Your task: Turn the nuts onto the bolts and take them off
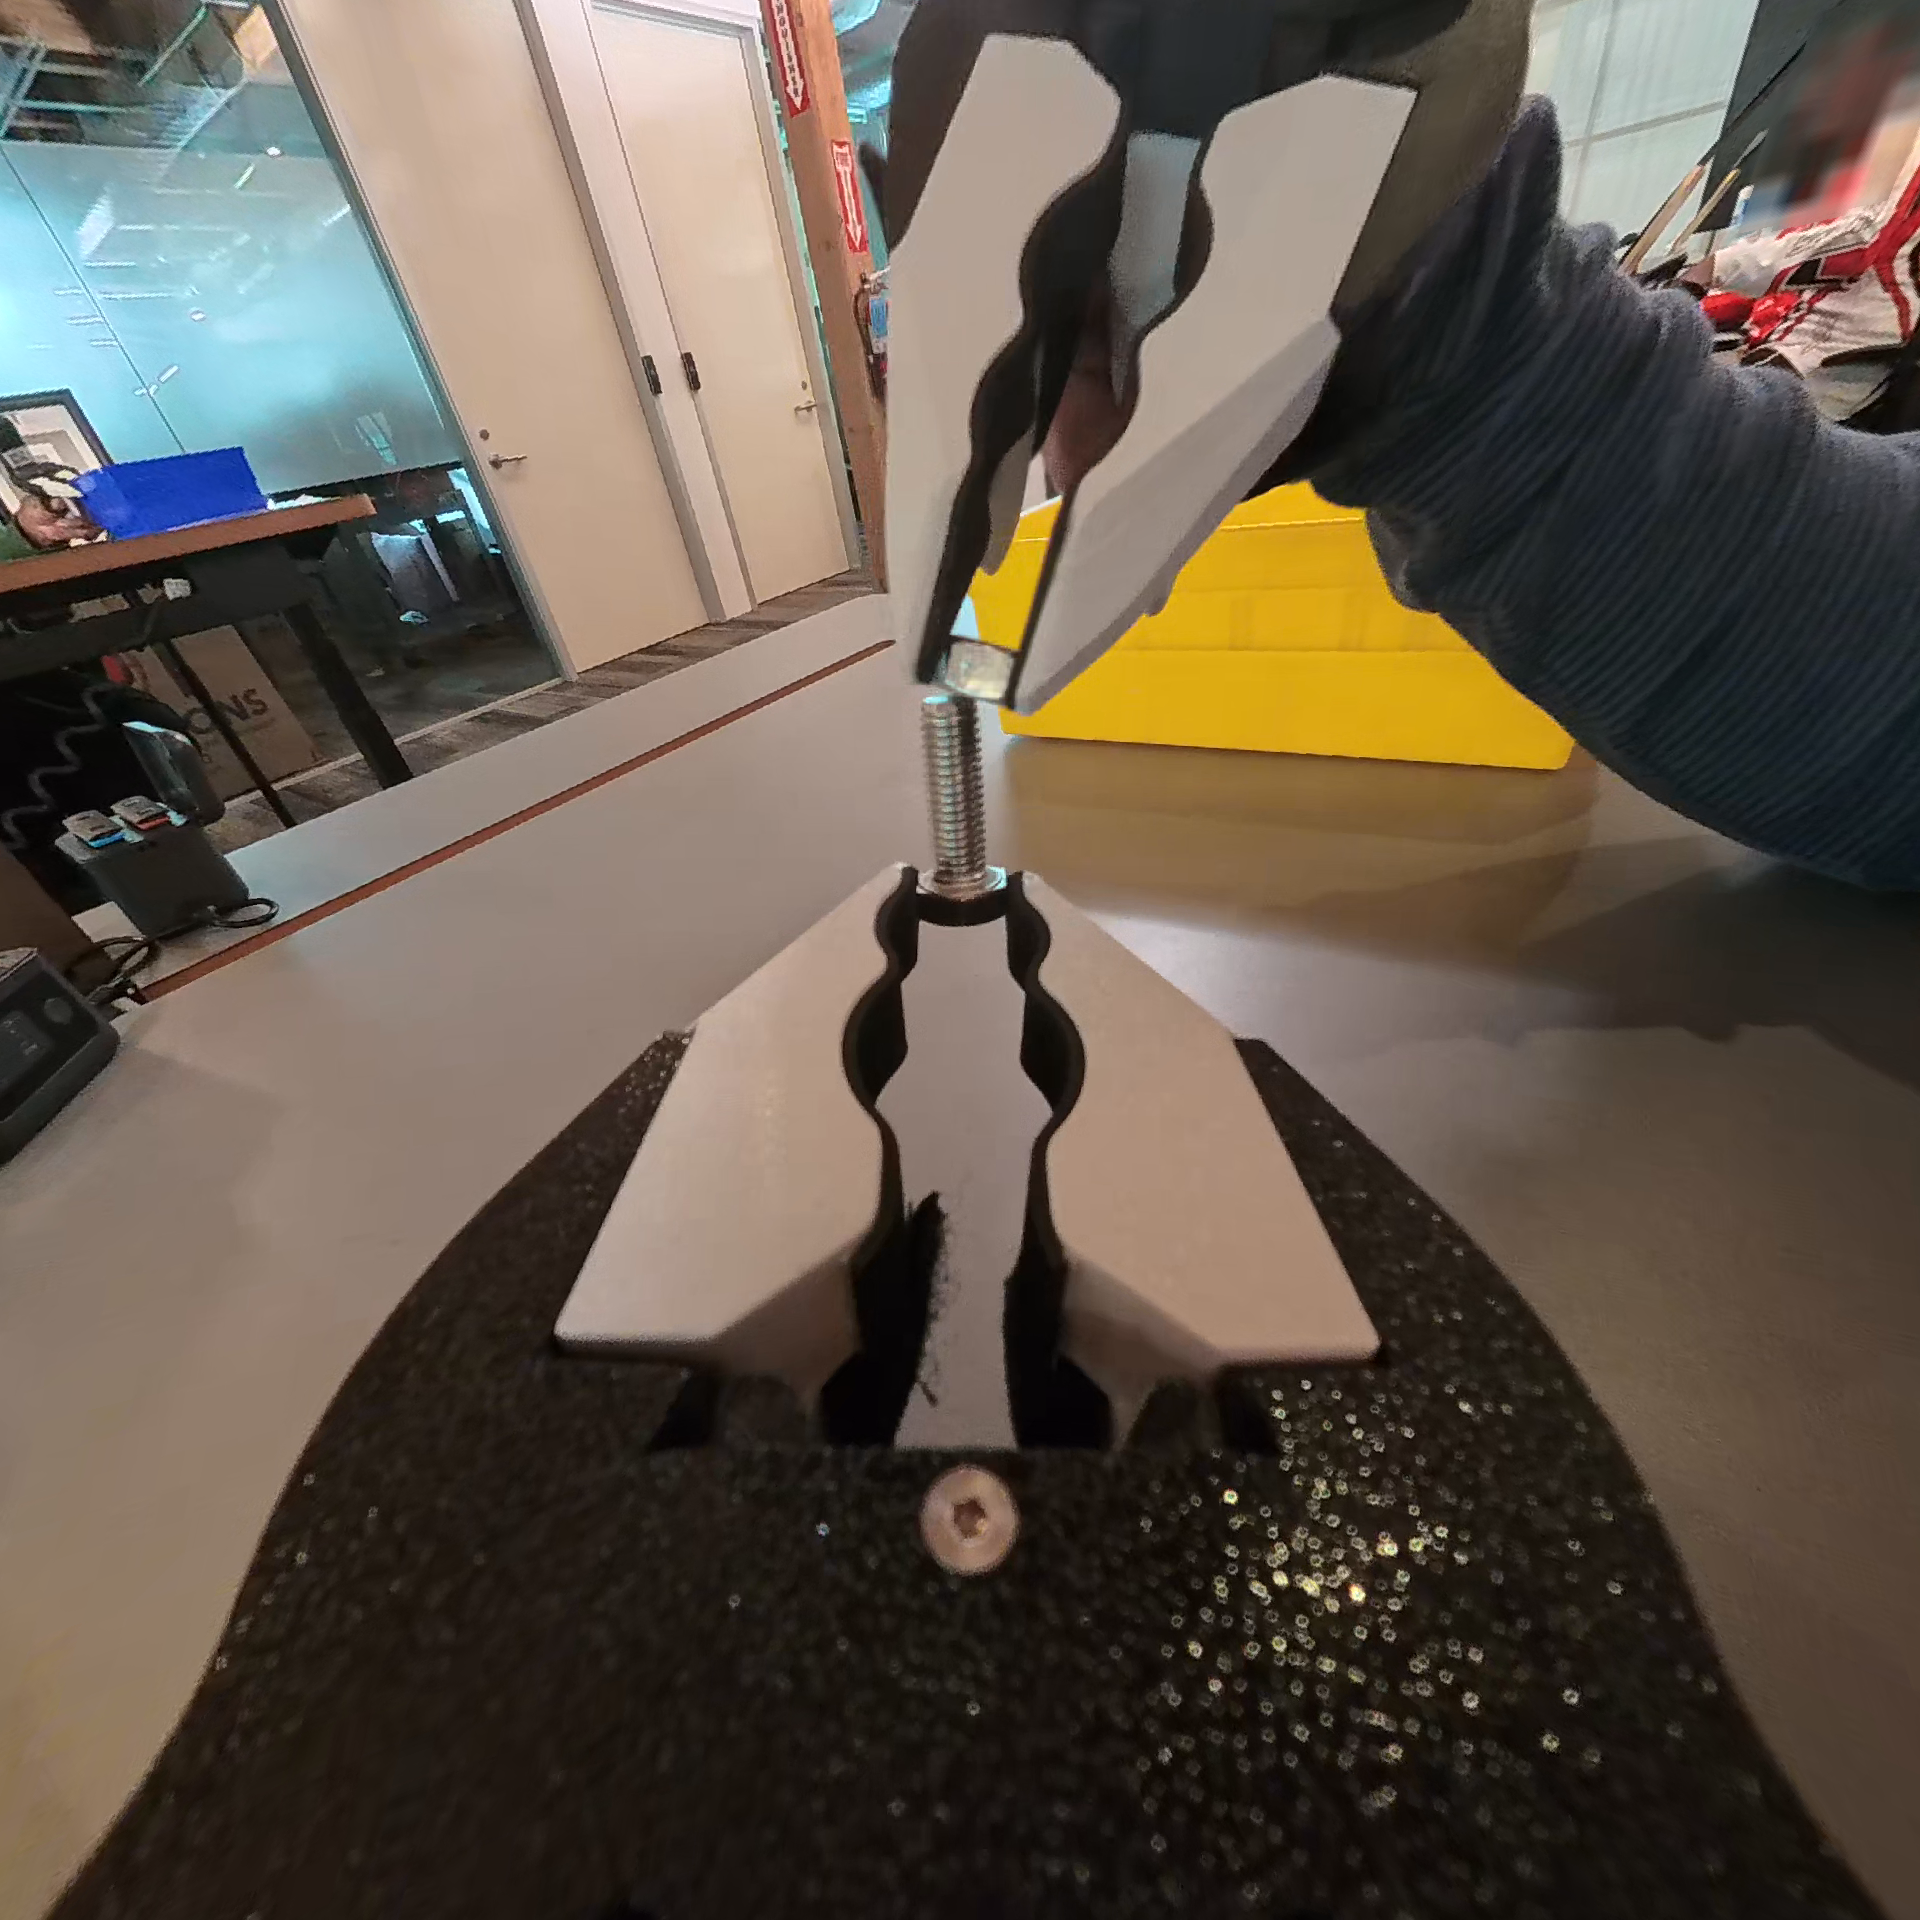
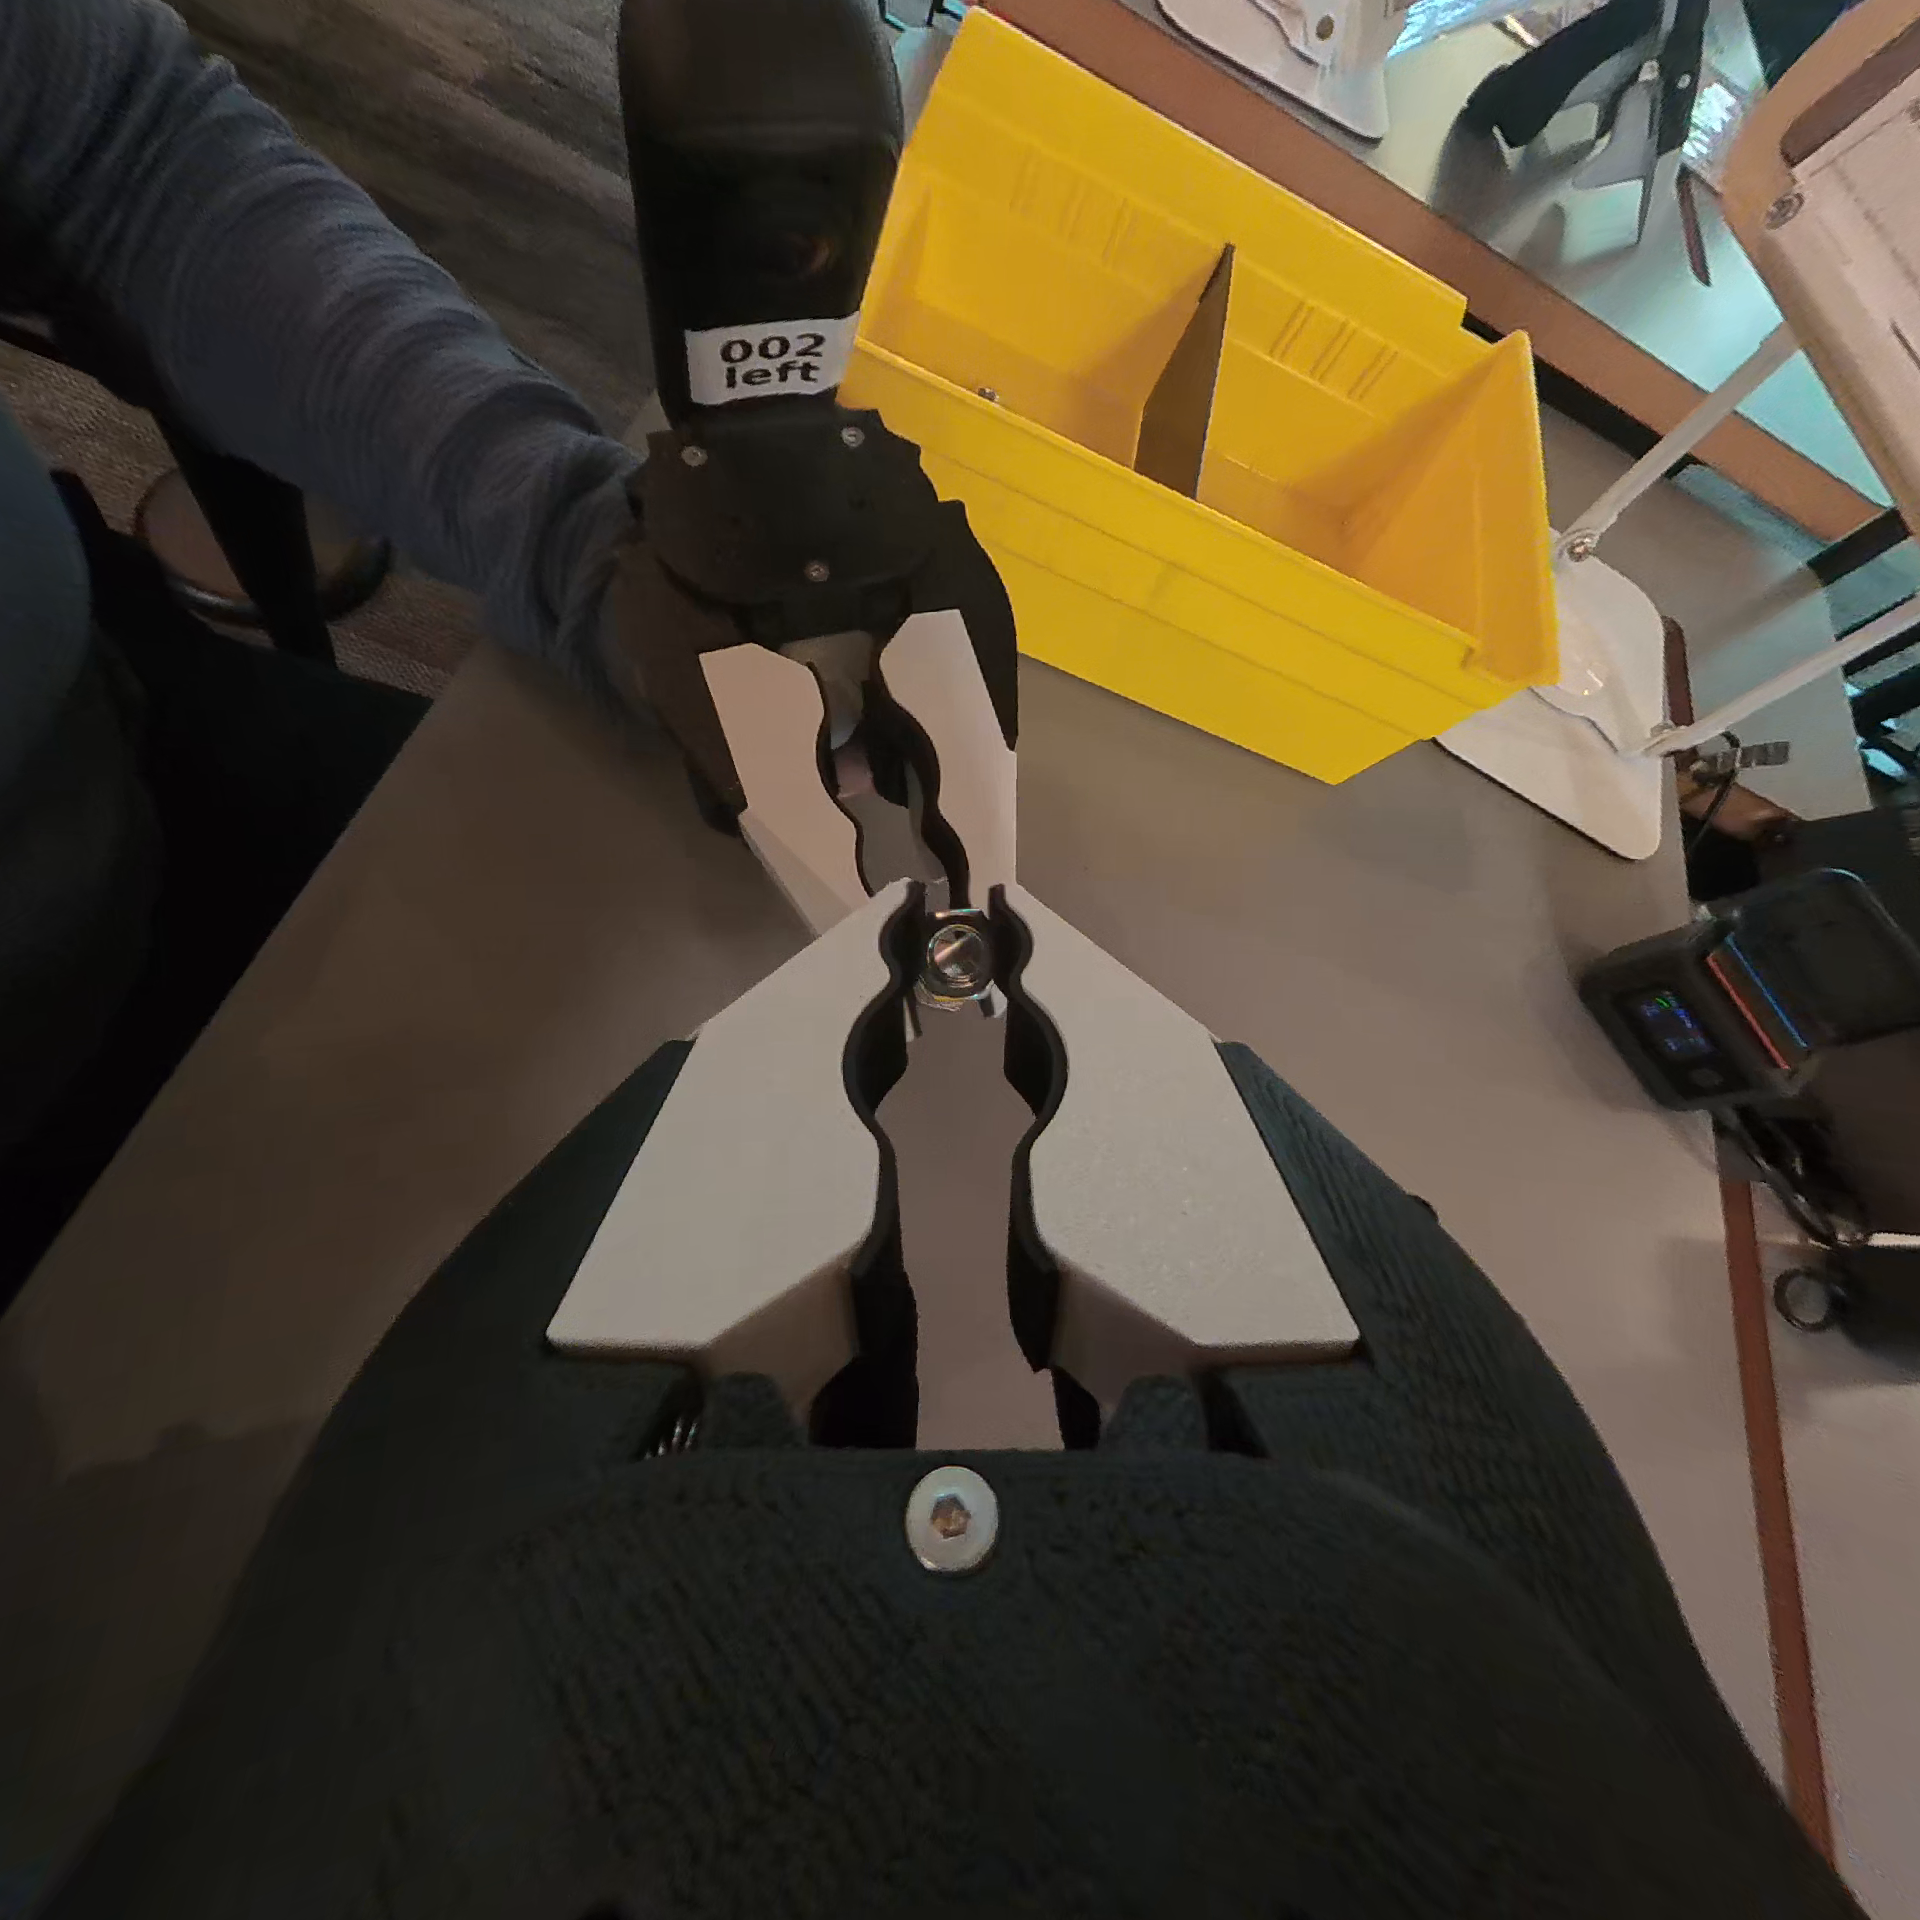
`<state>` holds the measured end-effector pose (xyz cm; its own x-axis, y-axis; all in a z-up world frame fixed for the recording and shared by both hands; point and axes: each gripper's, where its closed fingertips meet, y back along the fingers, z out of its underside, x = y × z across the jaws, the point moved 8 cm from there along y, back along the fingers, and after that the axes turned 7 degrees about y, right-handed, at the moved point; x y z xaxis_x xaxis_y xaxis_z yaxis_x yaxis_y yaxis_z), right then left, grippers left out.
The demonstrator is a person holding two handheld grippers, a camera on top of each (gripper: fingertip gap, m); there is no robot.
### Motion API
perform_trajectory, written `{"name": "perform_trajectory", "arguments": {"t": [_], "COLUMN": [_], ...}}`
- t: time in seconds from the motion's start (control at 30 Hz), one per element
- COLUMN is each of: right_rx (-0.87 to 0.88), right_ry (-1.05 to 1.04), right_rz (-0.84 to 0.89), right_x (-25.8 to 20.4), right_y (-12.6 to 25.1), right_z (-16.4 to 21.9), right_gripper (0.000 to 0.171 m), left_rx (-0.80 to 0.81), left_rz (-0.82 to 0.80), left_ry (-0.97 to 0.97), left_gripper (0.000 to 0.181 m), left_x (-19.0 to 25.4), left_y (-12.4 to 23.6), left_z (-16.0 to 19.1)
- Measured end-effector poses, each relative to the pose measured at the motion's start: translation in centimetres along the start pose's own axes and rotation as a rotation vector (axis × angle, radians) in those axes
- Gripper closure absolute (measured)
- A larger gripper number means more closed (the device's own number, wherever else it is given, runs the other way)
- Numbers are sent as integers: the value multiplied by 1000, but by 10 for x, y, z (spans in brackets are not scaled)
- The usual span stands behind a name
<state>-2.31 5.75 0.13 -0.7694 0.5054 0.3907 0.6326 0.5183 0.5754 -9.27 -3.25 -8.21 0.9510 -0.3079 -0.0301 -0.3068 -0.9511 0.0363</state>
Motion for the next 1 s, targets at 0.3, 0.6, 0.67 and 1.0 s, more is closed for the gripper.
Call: {"name": "perform_trajectory", "arguments": {"t": [0.3, 0.6, 0.67, 1.0], "right_rx": [-10, 40, 49, 142], "right_ry": [-40, -79, -83, -90], "right_rz": [-15, -16, -14, 74], "right_x": [1, 5, 5, 15], "right_y": [-4, -4, -3, 5], "right_z": [3, 3, 3, -1], "right_gripper": [160, 160, 160, 136], "left_rx": [-9, 9, 14, 33], "left_rz": [3, 4, 4, -2], "left_ry": [-34, -12, -6, 22], "left_gripper": [167, 167, 167, 167], "left_x": [3, 1, 1, -2], "left_y": [-1, 0, 1, 2], "left_z": [1, 0, -1, -2]}}
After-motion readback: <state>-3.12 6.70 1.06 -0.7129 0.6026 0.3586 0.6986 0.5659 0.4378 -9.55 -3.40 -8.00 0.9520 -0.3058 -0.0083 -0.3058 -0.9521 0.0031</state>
